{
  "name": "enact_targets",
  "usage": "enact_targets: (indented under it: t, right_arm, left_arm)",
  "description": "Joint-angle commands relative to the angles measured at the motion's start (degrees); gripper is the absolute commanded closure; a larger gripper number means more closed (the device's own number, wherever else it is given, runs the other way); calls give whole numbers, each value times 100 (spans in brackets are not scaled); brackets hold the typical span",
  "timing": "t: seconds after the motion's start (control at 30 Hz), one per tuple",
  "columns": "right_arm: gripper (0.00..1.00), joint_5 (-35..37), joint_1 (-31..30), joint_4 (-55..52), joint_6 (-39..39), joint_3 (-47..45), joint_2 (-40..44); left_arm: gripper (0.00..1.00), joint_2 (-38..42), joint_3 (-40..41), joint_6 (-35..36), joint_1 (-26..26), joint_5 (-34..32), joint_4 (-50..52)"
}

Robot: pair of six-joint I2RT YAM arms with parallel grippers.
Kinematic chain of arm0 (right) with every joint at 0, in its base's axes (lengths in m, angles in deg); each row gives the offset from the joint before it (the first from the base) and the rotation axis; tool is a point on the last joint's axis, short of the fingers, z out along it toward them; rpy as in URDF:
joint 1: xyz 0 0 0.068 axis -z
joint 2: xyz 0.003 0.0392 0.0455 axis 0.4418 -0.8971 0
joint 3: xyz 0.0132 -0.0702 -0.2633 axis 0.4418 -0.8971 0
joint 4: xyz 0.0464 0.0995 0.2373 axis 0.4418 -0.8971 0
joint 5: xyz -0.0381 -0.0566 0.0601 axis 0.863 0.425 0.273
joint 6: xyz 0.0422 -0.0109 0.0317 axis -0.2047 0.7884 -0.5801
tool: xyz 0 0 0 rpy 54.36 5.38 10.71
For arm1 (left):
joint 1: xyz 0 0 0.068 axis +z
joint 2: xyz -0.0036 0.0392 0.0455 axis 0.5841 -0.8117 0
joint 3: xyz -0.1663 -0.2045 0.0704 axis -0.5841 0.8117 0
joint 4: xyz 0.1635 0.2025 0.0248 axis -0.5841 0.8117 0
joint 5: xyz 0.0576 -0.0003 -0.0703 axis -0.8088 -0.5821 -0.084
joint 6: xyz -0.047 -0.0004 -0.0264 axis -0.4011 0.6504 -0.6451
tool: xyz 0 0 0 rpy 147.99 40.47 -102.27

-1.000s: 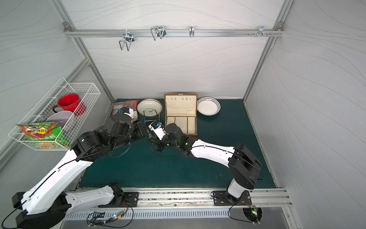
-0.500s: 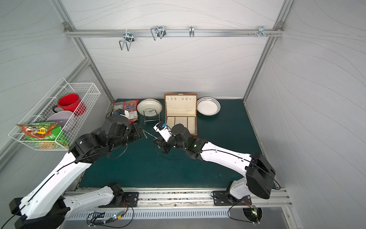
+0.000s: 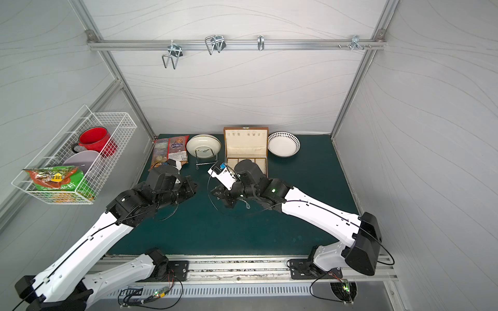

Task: Put jewelry chain into jewelry box
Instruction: Pick up the necklace from the center of the board.

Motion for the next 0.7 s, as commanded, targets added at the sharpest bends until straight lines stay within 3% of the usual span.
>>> enact_targets:
  t: [0.0, 0.2, 0.4, 0.67]
  right_arm:
    - [100, -633, 33, -619, -1, 249, -118]
    - [100, -1632, 394, -603, -593, 623, -347]
    - [100, -2568, 681, -620, -1123, 1116, -612]
    - [100, -2947, 1035, -674, -1491, 1341, -575]
  left_arm:
    - [97, 145, 62, -103, 72, 334, -578]
    - [84, 321, 84, 195, 161, 366, -505]
    - [54, 622, 263, 562, 391, 771, -658]
    - [53, 670, 619, 1373, 398, 1789, -1484]
